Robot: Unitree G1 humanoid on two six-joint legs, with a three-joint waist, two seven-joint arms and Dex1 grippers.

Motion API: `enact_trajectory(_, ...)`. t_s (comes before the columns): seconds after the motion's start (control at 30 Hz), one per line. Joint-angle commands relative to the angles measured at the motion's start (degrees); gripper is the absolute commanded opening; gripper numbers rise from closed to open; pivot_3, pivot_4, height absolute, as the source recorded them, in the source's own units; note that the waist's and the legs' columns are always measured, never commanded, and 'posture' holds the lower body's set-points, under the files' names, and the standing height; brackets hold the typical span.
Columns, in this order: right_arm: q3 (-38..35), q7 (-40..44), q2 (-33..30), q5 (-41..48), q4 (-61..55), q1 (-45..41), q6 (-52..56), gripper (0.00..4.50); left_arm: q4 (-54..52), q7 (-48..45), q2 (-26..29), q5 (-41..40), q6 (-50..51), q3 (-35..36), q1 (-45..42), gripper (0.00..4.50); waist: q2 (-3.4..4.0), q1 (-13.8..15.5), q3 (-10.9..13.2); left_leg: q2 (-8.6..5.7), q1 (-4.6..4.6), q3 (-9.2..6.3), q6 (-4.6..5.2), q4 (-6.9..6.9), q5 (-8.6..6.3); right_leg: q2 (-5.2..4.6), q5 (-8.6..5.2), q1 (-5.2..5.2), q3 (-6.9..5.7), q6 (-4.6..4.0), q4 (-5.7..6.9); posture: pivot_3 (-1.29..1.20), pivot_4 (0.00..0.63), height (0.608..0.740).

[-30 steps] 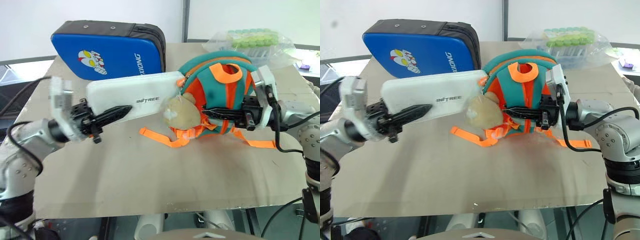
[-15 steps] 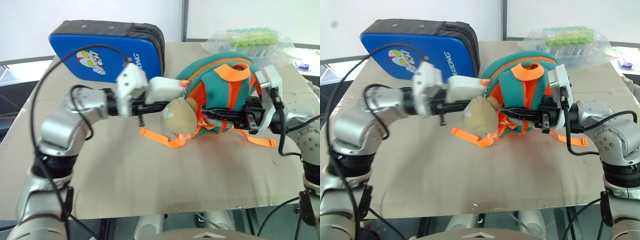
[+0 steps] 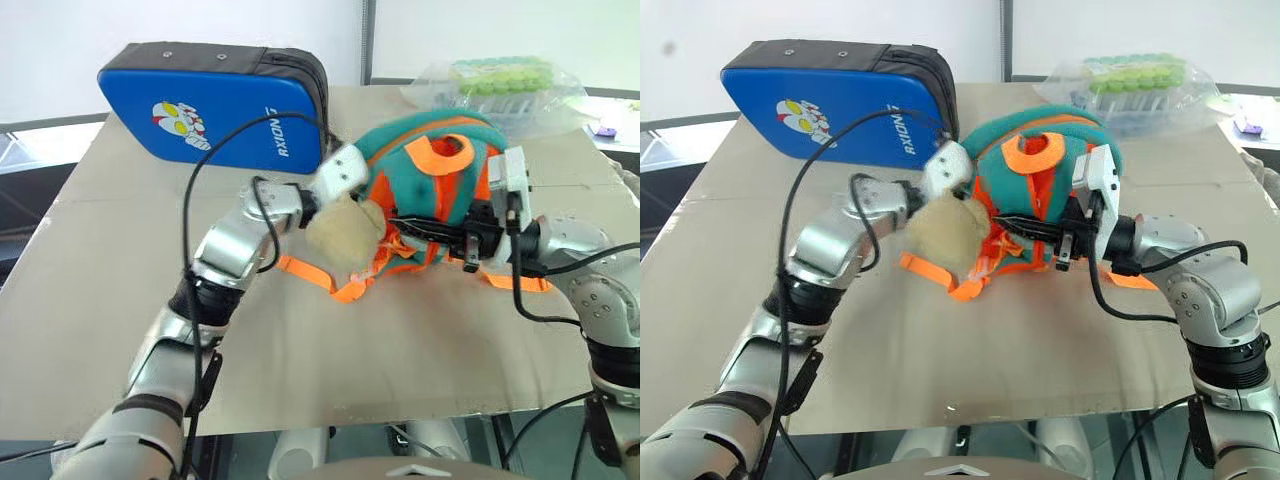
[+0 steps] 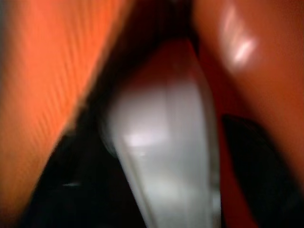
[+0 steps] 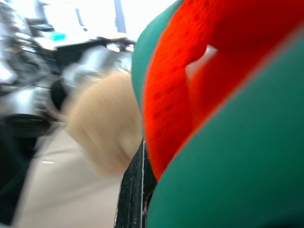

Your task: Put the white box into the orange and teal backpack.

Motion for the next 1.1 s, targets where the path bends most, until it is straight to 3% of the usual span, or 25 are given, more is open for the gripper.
enact_trajectory(0.03, -0.7, -2.9, 0.4, -3.8, 2.3, -1.1, -2.4, 0.0, -5.7, -6.5, 8.3, -15.6, 13.1, 14.4, 2.7, 3.94, 0.0, -1.0, 0.0, 0.01, 0.0, -0.09, 0.0, 0.0, 0.0, 0.01, -0.01, -0.02, -0.02, -0.01, 0.05, 0.0, 0.15, 0.74)
enact_trajectory(0.17, 0.2, -3.2, 1.6, -5.9, 4.4, -2.3, -3.6, 0.0, -6.2, -5.4, 14.1, -25.8, 23.5, 24.3, 7.1, 3.94, 0.05, -0.9, 0.0, 0.02, 0.1, -0.23, -0.01, -0.15, 0.0, 0.06, -0.02, -0.06, -0.06, -0.02, 0.15, 0.0, 0.15, 0.74)
enact_trajectory(0.33, 0.7, -3.8, 3.5, -5.6, 3.4, -3.7, -2.4, 0.0, -10.2, 4.1, 10.9, -41.4, 35.1, 32.0, 10.4, 3.94, 0.02, 0.3, 0.0, -0.02, -0.03, -0.33, 0.0, 0.03, 0.0, -0.12, 0.0, 0.05, -0.09, 0.02, 0.04, 0.0, 0.15, 0.74)
enact_trajectory(0.5, 1.6, -4.7, 4.1, -5.8, 1.9, -4.2, -0.9, 0.0, -15.4, 20.2, 3.5, -55.8, 35.6, 31.8, 13.0, 3.94, 0.02, 0.7, 0.0, -0.01, -0.03, -0.4, -0.03, 0.04, 0.01, -0.22, 0.02, 0.04, -0.1, 0.03, 0.08, 0.0, 0.15, 0.74)
enact_trajectory(0.8, 1.8, -5.6, 4.0, -6.5, 1.2, -3.7, -0.4, 0.0, -15.3, 32.7, -1.3, -57.1, 31.4, 24.2, 11.1, 3.94, 0.02, 0.7, 0.0, -0.1, 0.09, -0.32, -0.04, 0.02, 0.02, -0.09, 0.02, 0.04, 0.0, -0.01, 0.17, 0.0, 0.15, 0.74)
enact_trajectory(0.9, 1.8, -6.4, 4.4, -7.0, 1.0, -3.2, -0.6, 0.0, -14.7, 33.6, -2.0, -56.7, 30.6, 22.6, 11.4, 3.19, 0.02, 0.6, 0.0, -0.11, 0.09, -0.27, -0.05, 0.01, 0.02, -0.1, 0.02, 0.04, 0.04, 0.0, 0.16, 0.0, 0.15, 0.74)
enact_trajectory(1.1, 0.4, -10.1, 6.0, -8.2, 2.1, -2.8, -1.3, 0.0, -13.0, 32.4, -0.6, -58.4, 27.7, 24.7, 10.7, 0.41, 0.02, 0.6, 0.0, -0.12, 0.09, -0.27, -0.14, 0.0, 0.07, -0.07, 0.02, 0.03, 0.03, -0.01, 0.16, 0.0, 0.15, 0.74)
